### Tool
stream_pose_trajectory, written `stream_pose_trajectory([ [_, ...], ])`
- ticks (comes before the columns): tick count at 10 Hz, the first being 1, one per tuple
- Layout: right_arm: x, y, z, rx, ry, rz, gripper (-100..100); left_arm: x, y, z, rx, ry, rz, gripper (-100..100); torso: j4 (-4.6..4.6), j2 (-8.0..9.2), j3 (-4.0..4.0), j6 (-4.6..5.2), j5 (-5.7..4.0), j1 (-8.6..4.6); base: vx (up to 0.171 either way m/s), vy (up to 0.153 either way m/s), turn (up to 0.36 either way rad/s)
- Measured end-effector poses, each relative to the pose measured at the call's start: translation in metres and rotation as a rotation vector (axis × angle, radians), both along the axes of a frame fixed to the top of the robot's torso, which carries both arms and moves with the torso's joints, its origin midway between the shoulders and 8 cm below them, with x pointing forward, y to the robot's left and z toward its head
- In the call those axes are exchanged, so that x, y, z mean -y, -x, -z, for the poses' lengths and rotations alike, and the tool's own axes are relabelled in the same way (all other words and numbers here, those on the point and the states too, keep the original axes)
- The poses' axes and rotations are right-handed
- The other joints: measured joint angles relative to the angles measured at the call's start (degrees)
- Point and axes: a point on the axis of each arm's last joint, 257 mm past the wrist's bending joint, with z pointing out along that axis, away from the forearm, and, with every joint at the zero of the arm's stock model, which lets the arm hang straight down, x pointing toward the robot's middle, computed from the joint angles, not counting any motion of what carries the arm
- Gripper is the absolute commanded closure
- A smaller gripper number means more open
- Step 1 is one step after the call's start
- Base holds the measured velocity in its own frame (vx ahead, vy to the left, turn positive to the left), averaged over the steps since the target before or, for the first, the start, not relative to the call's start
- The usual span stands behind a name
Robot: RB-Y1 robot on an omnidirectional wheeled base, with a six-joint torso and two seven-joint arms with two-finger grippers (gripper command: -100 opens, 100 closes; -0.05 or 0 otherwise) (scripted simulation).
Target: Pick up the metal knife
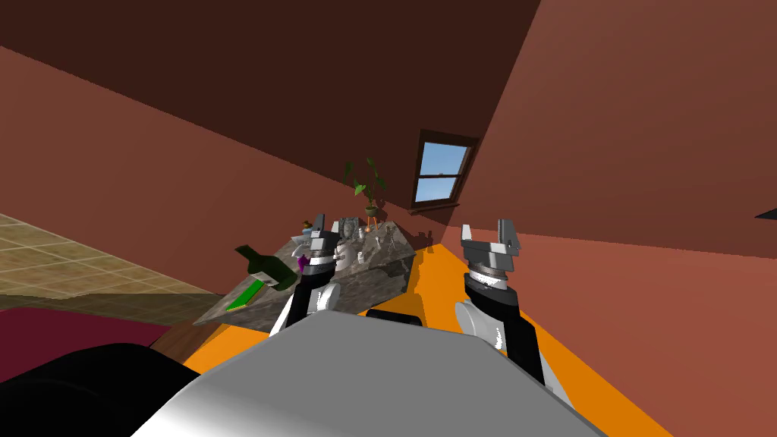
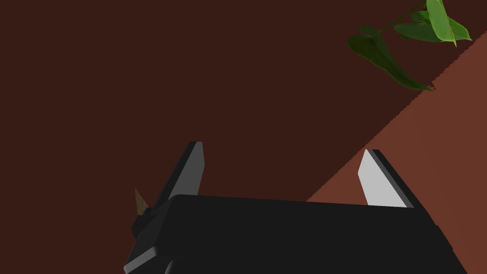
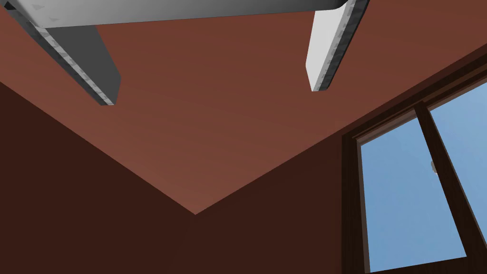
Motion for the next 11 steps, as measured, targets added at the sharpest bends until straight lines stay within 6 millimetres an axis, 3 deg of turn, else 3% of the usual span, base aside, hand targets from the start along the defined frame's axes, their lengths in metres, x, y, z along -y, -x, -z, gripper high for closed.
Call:
stream_pose_trajectory([
  [4, 0.0, 0.0, 0.0, 0.0, 0.0, 0.0, 0, 0.003, -0.005, 0.028, -0.069, -0.118, 0.018, -100, 0.03, 0.15, 0.09, -0.01, -0.05, -0.23, -0.038, -0.063, 0.074],
  [8, 0.0, 0.0, 0.0, 0.0, 0.0, 0.0, 0, -0.008, -0.004, 0.085, -0.204, -0.255, 0.028, -100, 0.05, 0.25, 0.14, 0.0, -0.09, -0.42, -0.052, -0.106, 0.075],
  [11, 0.0, 0.0, 0.0, 0.0, 0.0, 0.0, 0, -0.012, 0.008, 0.124, -0.298, -0.335, 0.045, -100, 0.03, 0.14, 0.09, -0.01, -0.1, -0.45, -0.031, -0.106, 0.048],
])
